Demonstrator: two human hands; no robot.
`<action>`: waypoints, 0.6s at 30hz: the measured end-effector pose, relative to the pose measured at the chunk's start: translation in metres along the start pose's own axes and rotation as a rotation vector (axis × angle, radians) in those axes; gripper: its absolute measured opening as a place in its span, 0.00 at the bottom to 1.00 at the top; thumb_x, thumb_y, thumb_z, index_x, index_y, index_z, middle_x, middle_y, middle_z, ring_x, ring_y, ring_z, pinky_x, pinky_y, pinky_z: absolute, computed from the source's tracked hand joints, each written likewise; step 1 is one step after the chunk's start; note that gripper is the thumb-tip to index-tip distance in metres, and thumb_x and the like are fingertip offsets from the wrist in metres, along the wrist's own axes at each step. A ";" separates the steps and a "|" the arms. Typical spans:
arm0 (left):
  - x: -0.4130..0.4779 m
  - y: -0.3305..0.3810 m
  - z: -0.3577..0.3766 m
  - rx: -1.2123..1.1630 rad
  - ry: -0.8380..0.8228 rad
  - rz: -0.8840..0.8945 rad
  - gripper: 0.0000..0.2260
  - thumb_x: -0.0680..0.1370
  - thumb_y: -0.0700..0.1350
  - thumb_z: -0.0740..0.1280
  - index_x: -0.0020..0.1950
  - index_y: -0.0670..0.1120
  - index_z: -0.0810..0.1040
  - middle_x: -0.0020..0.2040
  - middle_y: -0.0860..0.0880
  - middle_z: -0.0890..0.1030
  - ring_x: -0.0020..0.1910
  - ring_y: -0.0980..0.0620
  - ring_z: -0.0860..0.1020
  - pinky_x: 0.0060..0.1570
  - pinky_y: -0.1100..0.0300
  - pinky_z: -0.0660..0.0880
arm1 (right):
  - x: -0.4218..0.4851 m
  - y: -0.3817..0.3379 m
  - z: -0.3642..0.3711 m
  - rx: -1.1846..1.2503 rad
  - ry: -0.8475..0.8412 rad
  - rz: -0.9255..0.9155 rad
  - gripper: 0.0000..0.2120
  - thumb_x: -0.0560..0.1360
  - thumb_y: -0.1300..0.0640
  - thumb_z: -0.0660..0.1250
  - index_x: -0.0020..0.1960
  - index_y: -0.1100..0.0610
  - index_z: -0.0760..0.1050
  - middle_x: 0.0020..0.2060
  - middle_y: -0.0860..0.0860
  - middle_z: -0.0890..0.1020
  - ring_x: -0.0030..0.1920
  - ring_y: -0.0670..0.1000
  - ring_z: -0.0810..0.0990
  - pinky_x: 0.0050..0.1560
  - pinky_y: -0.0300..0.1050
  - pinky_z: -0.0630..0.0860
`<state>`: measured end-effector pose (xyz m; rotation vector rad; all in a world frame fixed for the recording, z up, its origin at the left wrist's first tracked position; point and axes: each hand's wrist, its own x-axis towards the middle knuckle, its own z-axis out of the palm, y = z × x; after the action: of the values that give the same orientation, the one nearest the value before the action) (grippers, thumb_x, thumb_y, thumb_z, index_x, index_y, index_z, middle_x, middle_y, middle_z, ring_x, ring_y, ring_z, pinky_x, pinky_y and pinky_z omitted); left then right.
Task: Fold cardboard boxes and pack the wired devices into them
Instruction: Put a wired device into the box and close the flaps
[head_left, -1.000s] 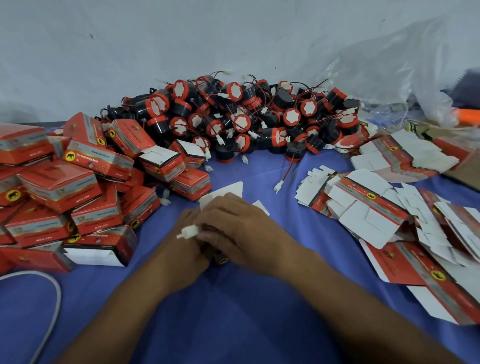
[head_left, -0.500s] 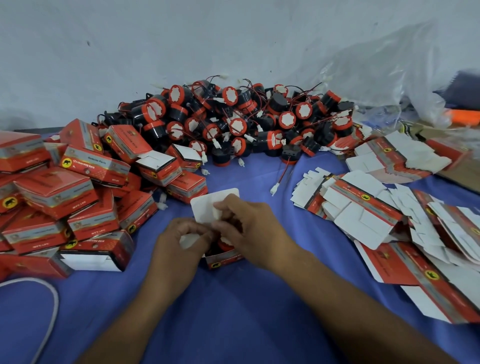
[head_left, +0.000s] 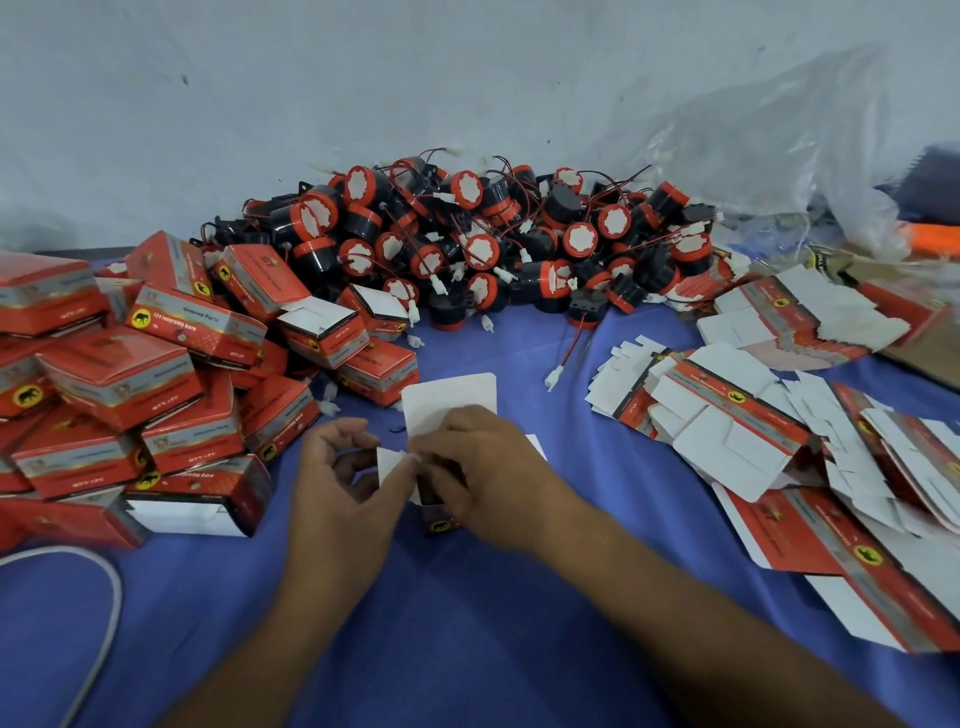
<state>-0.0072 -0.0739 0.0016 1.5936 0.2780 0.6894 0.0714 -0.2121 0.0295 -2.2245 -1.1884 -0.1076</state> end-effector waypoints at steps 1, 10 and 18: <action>0.000 0.000 0.000 0.015 -0.007 0.006 0.17 0.74 0.34 0.73 0.53 0.52 0.74 0.46 0.52 0.80 0.43 0.55 0.82 0.42 0.67 0.78 | 0.000 -0.001 0.000 0.008 0.027 0.007 0.09 0.81 0.56 0.64 0.55 0.57 0.81 0.46 0.51 0.79 0.50 0.52 0.73 0.51 0.50 0.73; -0.006 -0.002 0.001 0.069 -0.117 0.063 0.16 0.68 0.54 0.74 0.54 0.56 0.77 0.48 0.51 0.83 0.44 0.51 0.83 0.41 0.64 0.79 | 0.001 0.001 -0.004 0.190 0.171 0.312 0.10 0.75 0.46 0.73 0.43 0.48 0.74 0.30 0.41 0.77 0.35 0.44 0.77 0.39 0.42 0.77; -0.003 -0.009 -0.003 0.026 -0.108 0.037 0.22 0.62 0.57 0.80 0.52 0.62 0.77 0.52 0.51 0.82 0.50 0.49 0.83 0.49 0.50 0.81 | 0.005 -0.009 -0.014 -0.059 -0.118 0.125 0.16 0.82 0.54 0.63 0.43 0.62 0.83 0.38 0.53 0.72 0.49 0.59 0.74 0.50 0.53 0.71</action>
<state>-0.0094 -0.0722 -0.0077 1.6581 0.1789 0.6272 0.0708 -0.2126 0.0469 -2.3793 -1.1166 0.0403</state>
